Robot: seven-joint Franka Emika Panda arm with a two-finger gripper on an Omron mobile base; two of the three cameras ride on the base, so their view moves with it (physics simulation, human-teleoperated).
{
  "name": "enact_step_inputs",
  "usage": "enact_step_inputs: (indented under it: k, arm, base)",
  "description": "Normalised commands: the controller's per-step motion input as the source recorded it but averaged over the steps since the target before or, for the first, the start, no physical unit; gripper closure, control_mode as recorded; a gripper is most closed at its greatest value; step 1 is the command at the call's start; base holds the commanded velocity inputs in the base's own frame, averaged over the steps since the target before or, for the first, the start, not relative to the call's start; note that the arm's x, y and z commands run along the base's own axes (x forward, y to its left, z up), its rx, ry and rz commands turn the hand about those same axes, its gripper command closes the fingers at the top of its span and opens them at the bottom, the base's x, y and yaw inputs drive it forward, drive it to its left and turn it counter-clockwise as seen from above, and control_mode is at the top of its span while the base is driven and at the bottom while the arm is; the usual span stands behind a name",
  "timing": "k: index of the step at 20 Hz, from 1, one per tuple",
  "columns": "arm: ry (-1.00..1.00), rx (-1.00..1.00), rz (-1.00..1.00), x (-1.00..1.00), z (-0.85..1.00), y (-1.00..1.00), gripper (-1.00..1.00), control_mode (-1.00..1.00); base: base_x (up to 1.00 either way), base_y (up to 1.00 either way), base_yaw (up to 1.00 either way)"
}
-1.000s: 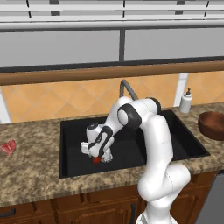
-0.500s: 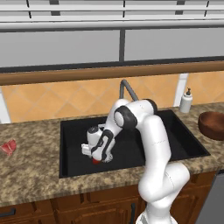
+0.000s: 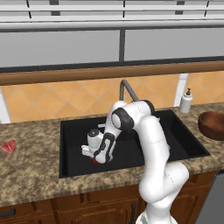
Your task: Pick the bell pepper from the sink and place it in the bowl. Then pick the bowl and place it in the microwave. Then close the microwave door and press the start button.
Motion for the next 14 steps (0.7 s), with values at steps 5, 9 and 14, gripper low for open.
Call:
enact_step_inputs:
  k: [5,9,14]
  arm:
    - [0.0,0.0,0.0,-0.02,-0.04,0.02,1.0,-1.0]
    - [0.0,0.01,-0.02,-0.17,0.68,0.0,1.0,-1.0]
    - [0.02,0.0,-0.02,-0.23,0.97,0.01,1.0,-1.0]
  base:
    - [0.0,0.0,0.0]
    - [0.0,0.0,0.0]
    - [0.0,0.0,0.0]
